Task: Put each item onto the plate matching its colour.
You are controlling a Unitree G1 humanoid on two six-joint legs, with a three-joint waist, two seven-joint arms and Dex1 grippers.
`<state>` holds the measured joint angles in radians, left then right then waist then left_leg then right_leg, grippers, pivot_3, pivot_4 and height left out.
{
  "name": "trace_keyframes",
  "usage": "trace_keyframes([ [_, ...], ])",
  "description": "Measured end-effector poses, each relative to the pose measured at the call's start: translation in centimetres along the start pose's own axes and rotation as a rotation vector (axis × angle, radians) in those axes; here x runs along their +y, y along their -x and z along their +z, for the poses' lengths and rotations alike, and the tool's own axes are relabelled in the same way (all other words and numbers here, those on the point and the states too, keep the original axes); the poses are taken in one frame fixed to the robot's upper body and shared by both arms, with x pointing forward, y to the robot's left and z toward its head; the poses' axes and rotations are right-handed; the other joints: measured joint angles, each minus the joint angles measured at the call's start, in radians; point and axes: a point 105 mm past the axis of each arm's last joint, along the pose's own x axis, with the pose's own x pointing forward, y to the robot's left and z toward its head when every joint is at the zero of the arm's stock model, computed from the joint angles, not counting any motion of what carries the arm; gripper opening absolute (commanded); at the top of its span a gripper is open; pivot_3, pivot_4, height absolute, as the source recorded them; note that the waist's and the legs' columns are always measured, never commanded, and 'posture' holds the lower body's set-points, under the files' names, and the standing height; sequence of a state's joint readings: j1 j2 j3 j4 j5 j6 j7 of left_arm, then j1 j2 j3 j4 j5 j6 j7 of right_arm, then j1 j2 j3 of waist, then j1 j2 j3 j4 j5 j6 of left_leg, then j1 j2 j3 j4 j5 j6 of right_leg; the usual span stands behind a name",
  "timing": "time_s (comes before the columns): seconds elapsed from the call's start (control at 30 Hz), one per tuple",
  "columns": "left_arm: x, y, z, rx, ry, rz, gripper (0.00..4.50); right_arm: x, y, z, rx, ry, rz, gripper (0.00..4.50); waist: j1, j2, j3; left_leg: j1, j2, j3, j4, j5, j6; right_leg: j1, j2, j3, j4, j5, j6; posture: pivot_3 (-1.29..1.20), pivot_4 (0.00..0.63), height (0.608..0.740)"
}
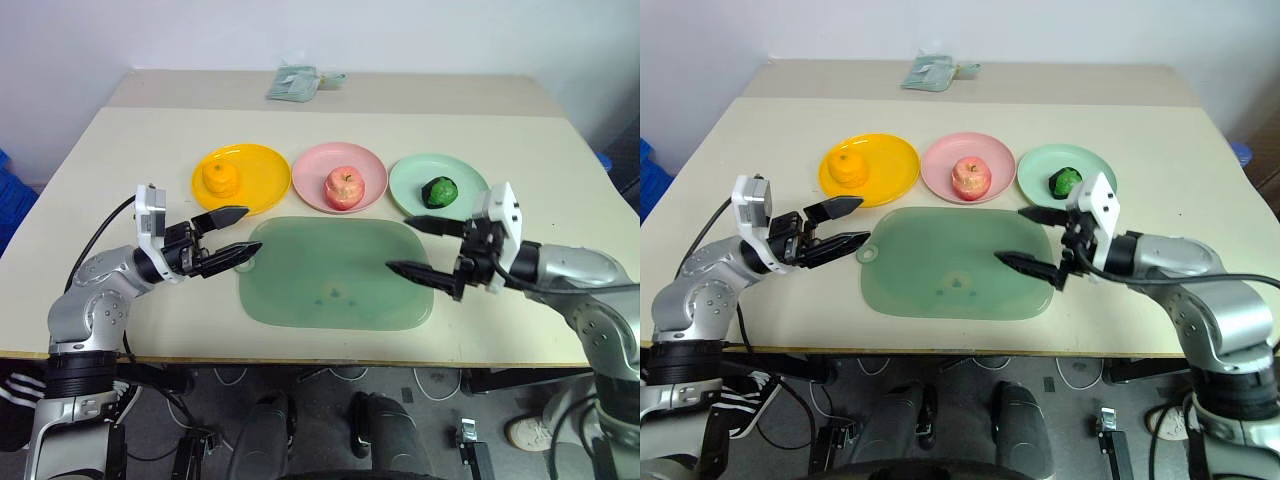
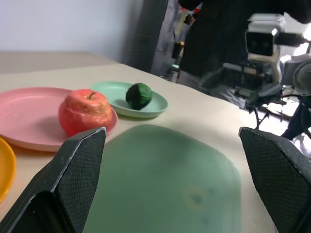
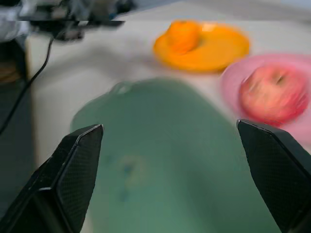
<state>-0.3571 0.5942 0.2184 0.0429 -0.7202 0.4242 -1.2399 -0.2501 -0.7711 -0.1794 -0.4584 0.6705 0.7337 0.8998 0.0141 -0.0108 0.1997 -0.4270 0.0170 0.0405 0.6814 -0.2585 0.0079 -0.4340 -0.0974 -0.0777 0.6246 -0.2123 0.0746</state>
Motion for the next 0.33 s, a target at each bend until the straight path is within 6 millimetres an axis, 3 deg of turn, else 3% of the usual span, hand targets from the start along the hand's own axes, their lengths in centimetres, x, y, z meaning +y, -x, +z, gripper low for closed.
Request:
trace_keyframes([
  [0.13,0.17,0.48,-0.38,0.017,0.011,-0.009,4.5,0.52,0.84,-1.22,0.064,0.064,-0.024,4.47,-0.003,0.0,0.0,0.001,0.0,0.0,0.0,0.0,0.0,0.0,0.0,0.0,-0.001,0.0,0.0,0.0,0.15,0.74],
  [0.33,0.15,0.26,-0.52,0.005,-0.005,-0.016,4.5,0.3,0.44,-0.86,0.065,0.12,-0.046,4.47,-0.001,0.0,0.0,0.0,0.0,0.0,0.0,0.0,0.0,0.0,0.0,0.0,-0.001,0.0,-0.001,0.0,0.15,0.74],
])
